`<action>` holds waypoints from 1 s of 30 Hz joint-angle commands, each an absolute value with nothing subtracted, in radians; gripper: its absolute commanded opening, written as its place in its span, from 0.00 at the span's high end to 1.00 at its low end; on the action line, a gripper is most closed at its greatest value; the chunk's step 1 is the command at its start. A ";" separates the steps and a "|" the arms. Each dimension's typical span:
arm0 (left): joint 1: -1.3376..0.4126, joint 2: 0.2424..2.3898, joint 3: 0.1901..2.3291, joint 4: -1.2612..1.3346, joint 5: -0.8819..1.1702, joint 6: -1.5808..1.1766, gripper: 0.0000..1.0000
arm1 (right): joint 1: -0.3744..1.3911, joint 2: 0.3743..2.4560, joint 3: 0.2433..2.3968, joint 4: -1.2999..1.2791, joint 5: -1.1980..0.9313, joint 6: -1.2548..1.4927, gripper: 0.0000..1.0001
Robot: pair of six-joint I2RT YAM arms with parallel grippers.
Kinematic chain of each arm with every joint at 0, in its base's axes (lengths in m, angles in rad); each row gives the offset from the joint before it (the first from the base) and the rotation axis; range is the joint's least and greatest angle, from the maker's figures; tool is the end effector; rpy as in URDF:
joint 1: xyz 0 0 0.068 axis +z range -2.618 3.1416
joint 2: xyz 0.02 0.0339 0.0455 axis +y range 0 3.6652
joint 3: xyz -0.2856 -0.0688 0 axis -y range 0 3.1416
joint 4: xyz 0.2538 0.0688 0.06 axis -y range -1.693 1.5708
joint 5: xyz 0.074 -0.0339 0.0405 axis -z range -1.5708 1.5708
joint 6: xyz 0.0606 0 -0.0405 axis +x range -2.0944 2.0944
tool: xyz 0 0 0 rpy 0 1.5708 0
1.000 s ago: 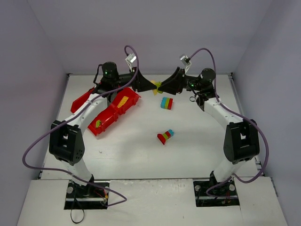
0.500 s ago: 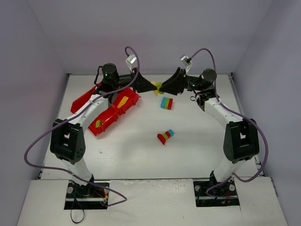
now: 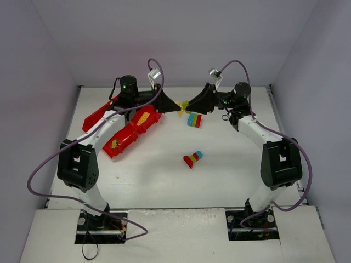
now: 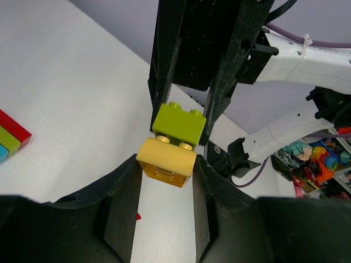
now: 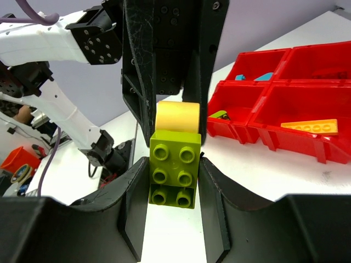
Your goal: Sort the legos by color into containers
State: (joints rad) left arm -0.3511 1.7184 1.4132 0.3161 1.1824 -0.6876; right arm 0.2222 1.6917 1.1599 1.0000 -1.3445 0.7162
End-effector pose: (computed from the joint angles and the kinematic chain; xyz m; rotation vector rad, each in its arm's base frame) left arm 0.3742 -0.1968 0.3780 0.7706 1.6891 -1.6661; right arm 0.3594 0.1417 0.3596 -1.0255 1.3050 1.4665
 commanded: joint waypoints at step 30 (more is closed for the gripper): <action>-0.202 1.761 1.683 -0.351 0.216 -0.230 0.93 | 0.172 1.522 1.177 0.420 -1.077 0.213 1.00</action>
State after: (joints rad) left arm -0.1970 1.7706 1.6394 -0.3386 0.3042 -0.2687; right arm 0.1761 1.5875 1.1595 0.4198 -1.1049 0.2657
